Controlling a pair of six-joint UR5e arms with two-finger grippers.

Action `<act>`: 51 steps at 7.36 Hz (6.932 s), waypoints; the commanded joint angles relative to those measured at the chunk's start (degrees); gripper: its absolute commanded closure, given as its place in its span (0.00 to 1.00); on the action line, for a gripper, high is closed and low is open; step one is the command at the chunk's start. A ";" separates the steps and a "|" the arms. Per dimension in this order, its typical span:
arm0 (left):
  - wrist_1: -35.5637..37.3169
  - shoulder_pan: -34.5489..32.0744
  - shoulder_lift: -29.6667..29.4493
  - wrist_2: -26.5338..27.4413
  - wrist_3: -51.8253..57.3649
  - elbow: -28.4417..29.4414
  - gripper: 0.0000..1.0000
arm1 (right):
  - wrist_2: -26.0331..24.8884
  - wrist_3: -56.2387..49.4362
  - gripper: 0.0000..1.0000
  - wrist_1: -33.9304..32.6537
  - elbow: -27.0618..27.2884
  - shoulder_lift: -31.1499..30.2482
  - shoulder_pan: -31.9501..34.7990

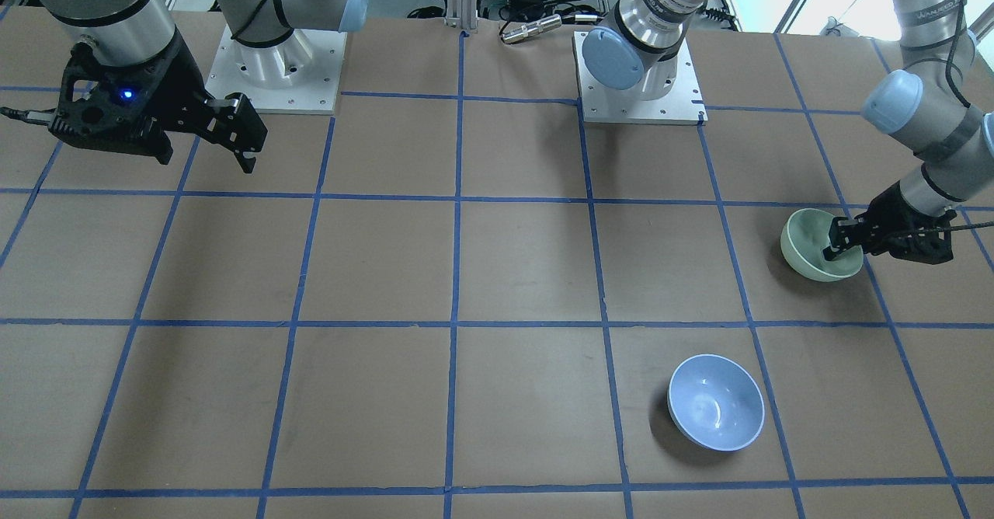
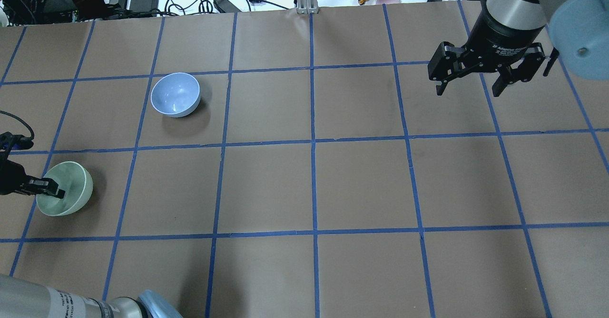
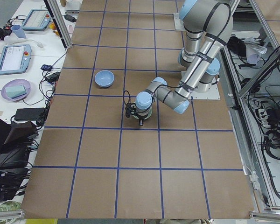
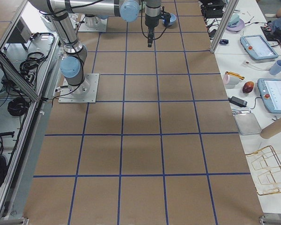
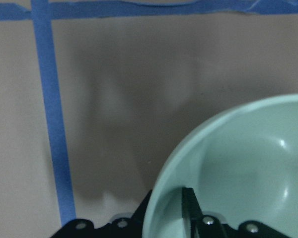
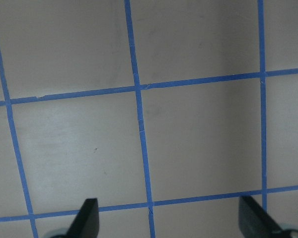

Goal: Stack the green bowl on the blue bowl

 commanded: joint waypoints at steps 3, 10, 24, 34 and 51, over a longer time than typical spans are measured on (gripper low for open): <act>-0.27 -0.08 0.07 -0.13 0.04 0.02 1.00 | 0.09 0.00 0.00 0.00 0.00 0.00 0.00; -2.73 -0.79 2.26 -1.01 -0.05 0.54 1.00 | 0.00 0.00 0.00 0.00 0.00 0.00 0.00; -23.83 -21.06 -0.18 -8.11 -26.28 27.17 1.00 | 0.00 0.00 0.00 0.00 0.00 0.00 0.00; -16.26 -29.09 -9.95 -12.52 -38.19 29.38 1.00 | 0.00 0.00 0.00 0.00 0.00 0.00 0.00; -32.83 -49.38 12.77 4.71 -54.54 29.28 0.00 | 0.00 0.00 0.00 0.00 0.00 0.00 0.00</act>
